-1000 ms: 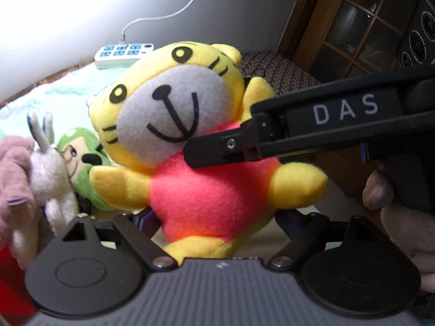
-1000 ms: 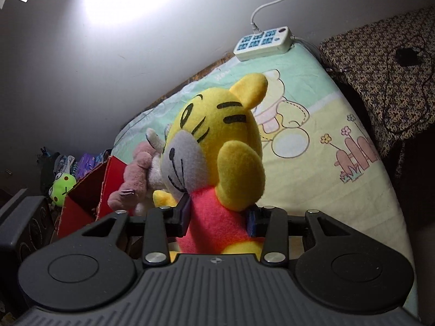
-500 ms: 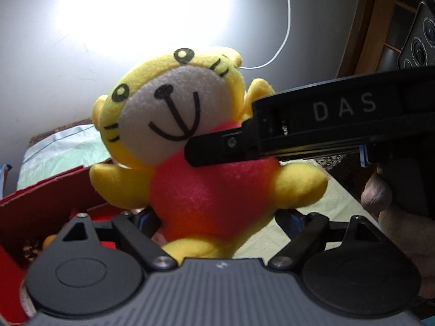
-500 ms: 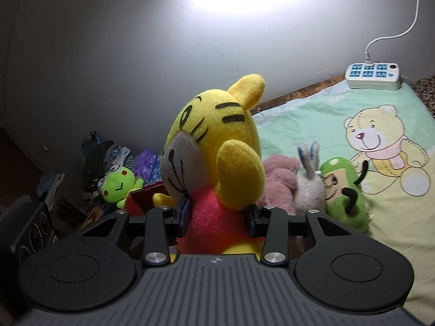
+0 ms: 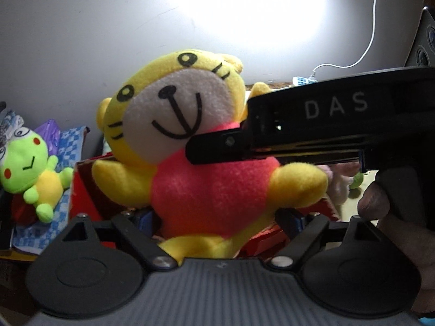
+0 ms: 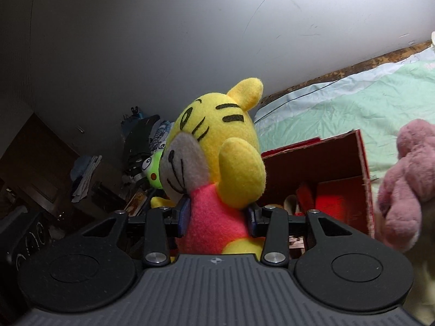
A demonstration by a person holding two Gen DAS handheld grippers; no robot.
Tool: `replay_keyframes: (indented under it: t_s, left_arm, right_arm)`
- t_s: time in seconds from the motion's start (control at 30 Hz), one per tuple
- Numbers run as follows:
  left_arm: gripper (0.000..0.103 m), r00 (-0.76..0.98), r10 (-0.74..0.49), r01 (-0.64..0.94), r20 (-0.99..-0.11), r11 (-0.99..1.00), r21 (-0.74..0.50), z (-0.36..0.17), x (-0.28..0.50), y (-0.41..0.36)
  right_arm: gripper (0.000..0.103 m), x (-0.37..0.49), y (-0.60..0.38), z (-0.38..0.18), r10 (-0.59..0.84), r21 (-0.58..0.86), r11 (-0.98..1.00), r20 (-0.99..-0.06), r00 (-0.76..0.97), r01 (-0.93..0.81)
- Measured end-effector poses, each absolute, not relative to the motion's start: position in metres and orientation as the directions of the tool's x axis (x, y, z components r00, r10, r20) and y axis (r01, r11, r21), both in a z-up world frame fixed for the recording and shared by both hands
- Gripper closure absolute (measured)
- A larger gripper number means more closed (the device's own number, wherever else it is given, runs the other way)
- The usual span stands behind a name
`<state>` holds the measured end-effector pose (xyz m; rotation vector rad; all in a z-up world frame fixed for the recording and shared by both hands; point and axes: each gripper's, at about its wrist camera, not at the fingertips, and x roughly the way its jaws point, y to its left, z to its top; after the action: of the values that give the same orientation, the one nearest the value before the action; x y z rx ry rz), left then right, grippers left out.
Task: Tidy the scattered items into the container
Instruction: 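Carry the tiger plush with the right gripper over the red box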
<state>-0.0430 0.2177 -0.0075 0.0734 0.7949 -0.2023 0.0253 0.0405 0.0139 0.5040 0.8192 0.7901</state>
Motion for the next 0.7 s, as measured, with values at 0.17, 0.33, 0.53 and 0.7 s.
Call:
replay_keyframes:
  t_s: [0.17, 0.33, 0.53, 0.7]
  left_arm:
    - [0.016, 0.645, -0.077, 0.161, -0.76, 0.986, 0.037, -0.022, -0.039, 0.243]
    - [0.016, 0.597, -0.037, 0.133, -0.801, 0.99, 0.053, -0.024, -0.025, 0.275]
    - [0.015, 0.559, 0.02, 0.118, -0.829, 0.988, 0.104, -0.039, -0.019, 0.282]
    - [0.014, 0.524, 0.04, 0.082, -0.851, 0.992, 0.097, -0.054, -0.01, 0.299]
  right_arm:
    - [0.06, 0.035, 0.072, -0.013, 0.821, 0.753, 0.561, -0.454, 0.346, -0.343]
    - [0.06, 0.037, 0.093, -0.032, 0.827, 0.778, 0.554, -0.472, 0.306, -0.296]
    - [0.06, 0.046, 0.105, -0.052, 0.829, 0.799, 0.551, -0.49, 0.27, -0.242]
    - [0.06, 0.047, 0.118, -0.06, 0.815, 0.776, 0.576, -0.521, 0.253, -0.256]
